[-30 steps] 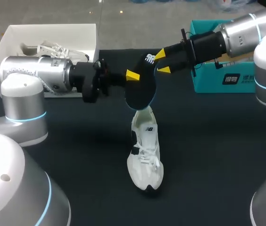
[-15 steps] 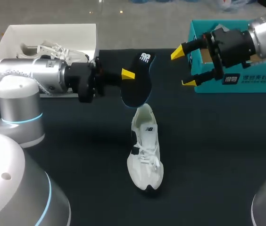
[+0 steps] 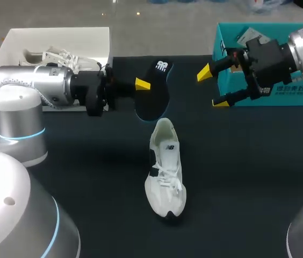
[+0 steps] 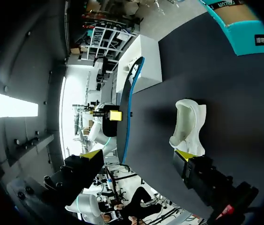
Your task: Take the shoe out of the shoebox, open the shoe tongue, remove and reinsert the insole, then place the shoe into the shoebox
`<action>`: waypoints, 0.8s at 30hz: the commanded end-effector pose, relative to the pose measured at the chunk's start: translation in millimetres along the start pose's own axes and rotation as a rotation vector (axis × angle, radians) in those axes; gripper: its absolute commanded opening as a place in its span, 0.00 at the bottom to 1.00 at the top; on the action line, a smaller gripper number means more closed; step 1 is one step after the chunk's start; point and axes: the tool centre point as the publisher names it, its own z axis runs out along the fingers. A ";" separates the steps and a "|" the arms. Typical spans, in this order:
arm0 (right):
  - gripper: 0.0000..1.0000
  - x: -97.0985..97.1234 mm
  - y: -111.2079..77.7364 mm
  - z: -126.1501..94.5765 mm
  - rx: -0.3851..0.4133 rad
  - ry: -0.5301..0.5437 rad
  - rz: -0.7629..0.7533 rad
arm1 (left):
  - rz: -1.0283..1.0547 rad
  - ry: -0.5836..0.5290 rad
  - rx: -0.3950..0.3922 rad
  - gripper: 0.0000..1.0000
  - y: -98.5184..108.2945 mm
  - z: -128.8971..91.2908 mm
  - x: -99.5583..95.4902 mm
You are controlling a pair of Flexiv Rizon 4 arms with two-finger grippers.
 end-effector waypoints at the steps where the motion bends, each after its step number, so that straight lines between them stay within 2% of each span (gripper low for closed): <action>1: 1.00 -16.6 -7.4 -21.9 0.032 -0.265 -0.237 | 0.000 0.009 0.003 0.00 1.6 0.1 -1.6; 7: 1.00 -39.2 -23.1 -50.7 0.018 -0.307 -0.168 | -0.003 0.011 0.013 0.00 2.6 5.8 -0.5; 10: 1.00 -43.7 -25.1 -64.6 -0.054 -0.370 -0.066 | -0.005 0.010 0.020 0.00 3.1 8.8 -0.4; 24: 1.00 -43.7 -25.1 -64.6 -0.054 -0.370 -0.066 | -0.026 0.018 -0.006 0.00 1.4 1.6 -1.4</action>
